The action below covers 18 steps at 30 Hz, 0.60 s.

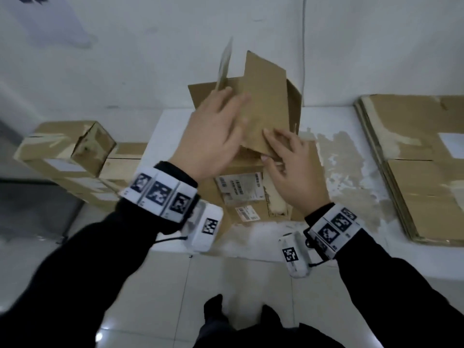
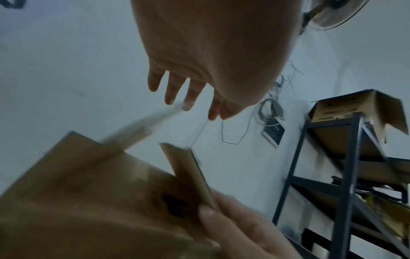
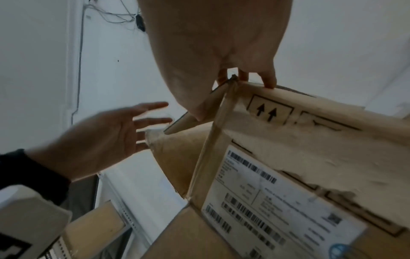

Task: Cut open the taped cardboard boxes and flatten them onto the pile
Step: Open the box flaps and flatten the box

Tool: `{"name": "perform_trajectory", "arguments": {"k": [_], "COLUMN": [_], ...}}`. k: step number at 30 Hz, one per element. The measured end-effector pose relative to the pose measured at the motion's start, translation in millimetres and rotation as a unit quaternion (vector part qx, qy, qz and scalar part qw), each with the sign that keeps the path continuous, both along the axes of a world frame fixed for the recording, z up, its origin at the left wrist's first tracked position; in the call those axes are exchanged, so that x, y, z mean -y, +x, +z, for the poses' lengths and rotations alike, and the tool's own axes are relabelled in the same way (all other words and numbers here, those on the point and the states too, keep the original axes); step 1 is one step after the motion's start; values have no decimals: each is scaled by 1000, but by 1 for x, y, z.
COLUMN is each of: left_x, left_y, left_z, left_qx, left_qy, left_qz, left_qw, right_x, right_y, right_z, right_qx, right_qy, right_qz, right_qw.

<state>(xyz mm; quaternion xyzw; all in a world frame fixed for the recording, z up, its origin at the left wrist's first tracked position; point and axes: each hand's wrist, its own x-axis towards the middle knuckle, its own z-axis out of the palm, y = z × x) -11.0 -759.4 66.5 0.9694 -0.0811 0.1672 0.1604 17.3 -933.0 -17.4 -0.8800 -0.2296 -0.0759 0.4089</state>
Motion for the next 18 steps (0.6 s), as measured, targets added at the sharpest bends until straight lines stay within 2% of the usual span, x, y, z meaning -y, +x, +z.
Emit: {"name": "perform_trajectory", "arguments": {"k": [3,6,9,10,13,15,18], "left_x": [31,24,9,4,-9,-14,-8], "left_y": [11,21,25,26,22,17,12], "left_z": [-25,-44,-47,-47,-43,-41,-41], "left_qx": [-50,-11,4,-1,-11,-5,-6], "left_qy": [90,117,116,112,95,77,59], "left_qz": [64,80,76,78,103,131,171], "left_qw": [993,990,990,991,990,988,983], "right_x": [2,12,21,22,26,27,25], "right_y": [10,34,59,63,66,66,66], "right_z": [-7,-13,-23,-26,-28,-28,-30], "right_qx": [-24,-99,-251,-269,-240,-258,-293], "right_qy": [102,164,123,107,123,143,105], "right_qz": [35,11,59,80,68,65,74], "right_qw": [994,981,958,954,960,953,948]}}
